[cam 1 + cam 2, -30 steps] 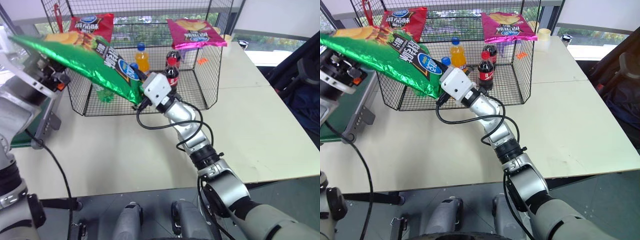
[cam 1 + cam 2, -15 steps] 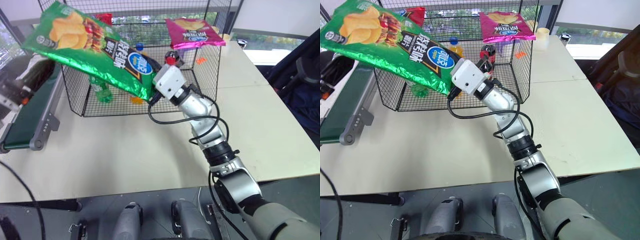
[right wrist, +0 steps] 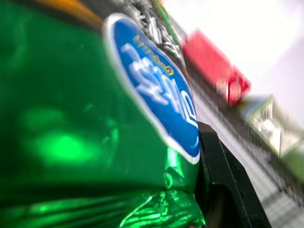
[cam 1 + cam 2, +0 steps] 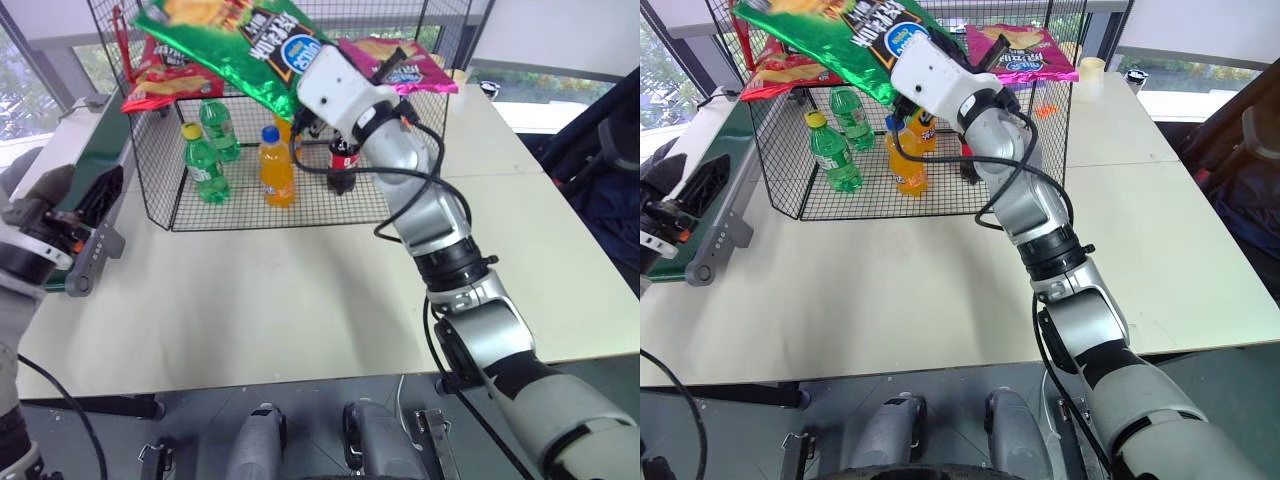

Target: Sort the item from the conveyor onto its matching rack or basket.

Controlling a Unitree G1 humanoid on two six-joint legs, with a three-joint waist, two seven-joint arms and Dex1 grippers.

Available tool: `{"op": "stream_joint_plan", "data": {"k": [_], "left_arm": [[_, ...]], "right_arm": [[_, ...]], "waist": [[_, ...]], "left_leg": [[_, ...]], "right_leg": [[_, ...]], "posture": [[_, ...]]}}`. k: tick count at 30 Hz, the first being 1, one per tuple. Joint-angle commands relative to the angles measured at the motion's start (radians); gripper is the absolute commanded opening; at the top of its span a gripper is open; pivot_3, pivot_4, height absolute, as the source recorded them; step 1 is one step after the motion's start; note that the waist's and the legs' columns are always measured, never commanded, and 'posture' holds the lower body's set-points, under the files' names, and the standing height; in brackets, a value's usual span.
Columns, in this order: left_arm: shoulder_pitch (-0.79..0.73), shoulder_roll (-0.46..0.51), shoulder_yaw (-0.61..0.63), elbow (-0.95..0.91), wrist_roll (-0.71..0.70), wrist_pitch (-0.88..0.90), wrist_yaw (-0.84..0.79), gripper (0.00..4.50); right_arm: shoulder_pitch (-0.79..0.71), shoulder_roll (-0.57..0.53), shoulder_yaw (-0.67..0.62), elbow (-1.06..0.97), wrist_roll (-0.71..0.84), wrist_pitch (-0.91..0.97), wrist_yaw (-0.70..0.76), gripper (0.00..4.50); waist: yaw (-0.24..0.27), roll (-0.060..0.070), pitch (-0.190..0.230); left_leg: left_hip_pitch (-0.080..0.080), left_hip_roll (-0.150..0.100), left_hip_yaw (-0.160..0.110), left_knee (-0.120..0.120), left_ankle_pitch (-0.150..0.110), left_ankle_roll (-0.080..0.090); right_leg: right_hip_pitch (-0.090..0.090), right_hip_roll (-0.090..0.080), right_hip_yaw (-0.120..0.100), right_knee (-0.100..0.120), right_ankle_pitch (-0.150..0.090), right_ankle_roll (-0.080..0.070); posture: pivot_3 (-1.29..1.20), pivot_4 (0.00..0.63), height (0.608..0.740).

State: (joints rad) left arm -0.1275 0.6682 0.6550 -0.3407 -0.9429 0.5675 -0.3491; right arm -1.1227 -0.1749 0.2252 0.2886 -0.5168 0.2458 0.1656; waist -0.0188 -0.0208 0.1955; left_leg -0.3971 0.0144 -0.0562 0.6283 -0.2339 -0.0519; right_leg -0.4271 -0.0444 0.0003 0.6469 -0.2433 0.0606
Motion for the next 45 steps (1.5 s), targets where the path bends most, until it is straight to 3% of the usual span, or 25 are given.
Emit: {"op": "stream_joint_plan", "data": {"k": [1, 5, 8, 10, 17, 29, 36, 45], "left_arm": [[-0.024, -0.014, -0.002, -0.025, 0.019, -0.044, 0.002, 4.41], [-0.038, -0.038, -0.026, -0.017, 0.037, -0.060, 0.000, 4.41], [-0.051, -0.054, -0.042, -0.011, 0.047, -0.068, 0.002, 4.41], [-0.053, -0.062, -0.048, -0.004, 0.050, -0.073, -0.005, 4.41], [-0.084, -0.077, -0.075, 0.022, 0.064, -0.081, -0.018, 4.41], [-0.107, -0.103, -0.095, 0.030, 0.077, -0.084, -0.017, 4.41], [-0.111, -0.120, -0.102, 0.023, 0.084, -0.086, -0.012, 4.41], [-0.133, -0.139, -0.125, 0.040, 0.099, -0.102, -0.010, 4.41]], "right_arm": [[-0.074, 0.012, 0.004, -0.004, -0.014, 0.138, 0.045, 0.00], [-0.092, 0.000, 0.023, 0.017, -0.027, 0.219, 0.074, 0.00], [-0.101, -0.042, 0.072, 0.028, -0.072, 0.155, 0.053, 0.00], [-0.068, -0.061, 0.086, -0.045, -0.019, 0.066, 0.128, 0.00], [-0.005, -0.115, 0.118, -0.154, -0.045, 0.053, 0.204, 0.00], [-0.075, -0.155, 0.136, -0.050, -0.119, 0.104, 0.223, 0.00], [-0.220, -0.119, 0.123, 0.175, -0.171, 0.237, 0.105, 0.00], [-0.425, 0.064, 0.078, 0.418, -0.104, 0.494, 0.025, 0.00]], "waist": [[0.000, 0.000, 0.000], [-0.001, 0.000, 0.000], [-0.001, 0.000, 0.000], [-0.001, 0.000, 0.000], [-0.002, 0.000, 0.000], [-0.002, 0.000, 0.000], [-0.002, 0.000, 0.000], [-0.004, 0.000, 0.000]], "left_leg": [[0.000, 0.000, 0.000, 0.000, 0.000, 0.000], [0.000, 0.000, -0.001, -0.001, 0.000, 0.000], [0.000, 0.000, 0.000, 0.000, 0.000, 0.000], [0.000, 0.000, 0.000, 0.000, 0.000, 0.000], [-0.001, 0.000, -0.001, -0.001, 0.000, 0.000], [-0.001, 0.000, -0.001, 0.000, 0.000, 0.000], [-0.001, 0.000, -0.001, 0.000, 0.000, 0.000], [-0.002, 0.000, -0.001, -0.002, 0.000, 0.000]], "right_leg": [[0.000, 0.000, 0.000, 0.000, 0.000, 0.000], [0.000, 0.001, -0.001, 0.000, 0.000, 0.001], [0.000, 0.001, 0.000, 0.000, 0.000, 0.001], [0.000, 0.001, -0.001, 0.000, 0.000, 0.001], [0.000, 0.001, -0.001, 0.000, 0.002, 0.004], [-0.001, 0.001, -0.001, 0.000, 0.002, 0.004], [-0.001, 0.001, -0.001, 0.000, 0.001, 0.003], [-0.002, 0.001, -0.001, 0.000, 0.002, 0.004]], "posture": [[0.00, 0.150, 0.740], [0.00, 0.150, 0.740], [0.00, 0.150, 0.740], [0.00, 0.150, 0.740], [0.00, 0.150, 0.740], [0.00, 0.150, 0.740], [0.00, 0.150, 0.740], [0.00, 0.150, 0.740]]}}
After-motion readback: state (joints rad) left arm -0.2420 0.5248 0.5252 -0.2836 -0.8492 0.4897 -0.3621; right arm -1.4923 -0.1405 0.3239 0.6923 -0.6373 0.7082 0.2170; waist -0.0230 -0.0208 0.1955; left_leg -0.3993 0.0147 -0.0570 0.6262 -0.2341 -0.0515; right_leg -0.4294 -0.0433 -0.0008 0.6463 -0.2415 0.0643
